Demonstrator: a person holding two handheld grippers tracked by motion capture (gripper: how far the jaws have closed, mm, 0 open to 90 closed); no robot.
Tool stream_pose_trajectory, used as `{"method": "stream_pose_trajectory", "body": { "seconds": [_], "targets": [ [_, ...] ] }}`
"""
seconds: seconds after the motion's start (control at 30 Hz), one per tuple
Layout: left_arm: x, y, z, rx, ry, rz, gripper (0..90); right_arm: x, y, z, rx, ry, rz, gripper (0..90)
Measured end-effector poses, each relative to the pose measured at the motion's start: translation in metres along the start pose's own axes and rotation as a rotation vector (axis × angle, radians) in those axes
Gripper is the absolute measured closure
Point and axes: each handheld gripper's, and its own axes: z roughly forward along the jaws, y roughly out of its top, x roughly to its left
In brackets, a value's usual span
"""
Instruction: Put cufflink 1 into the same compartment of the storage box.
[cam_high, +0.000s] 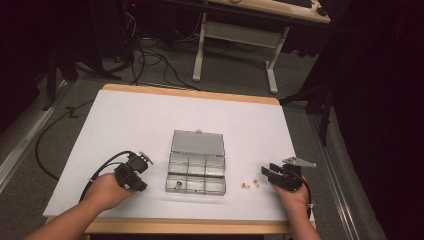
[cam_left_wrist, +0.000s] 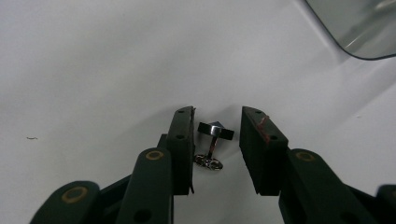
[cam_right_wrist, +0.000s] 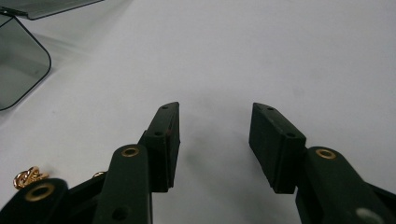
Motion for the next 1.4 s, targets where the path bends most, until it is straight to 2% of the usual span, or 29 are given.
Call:
{"method": "stream_pose_trajectory", "body": {
  "seconds": [0.2,0.47,0.73,0.93,1.3,1.4],
  "targets": [
    [0.001,-0.002,0.000,-0.010,0.009,0.000,73.0,0.000,0.000,0.000,0.000,-0.001,-0.001,53.9],
    [0.003,0.000,-0.002,0.002,0.013,-0.001,73.5,0.000,0.000,0.000,0.000,-0.001,0.000,53.9],
    [0.005,0.001,-0.008,-0.013,0.013,-0.021,73.5,0.000,0.000,0.000,0.002,-0.002,-0.001,53.8],
    [0.005,0.005,-0.014,-0.010,0.022,-0.007,73.5,0.000,0.000,0.000,0.001,-0.001,0.002,53.8],
    [0.004,0.013,-0.030,-0.038,0.005,-0.031,73.5,0.001,0.000,0.001,0.003,-0.002,0.001,53.7],
    [0.003,0.016,-0.035,-0.039,0.013,-0.013,73.5,0.001,0.000,0.001,0.003,-0.003,0.005,53.7]
  ]
}}
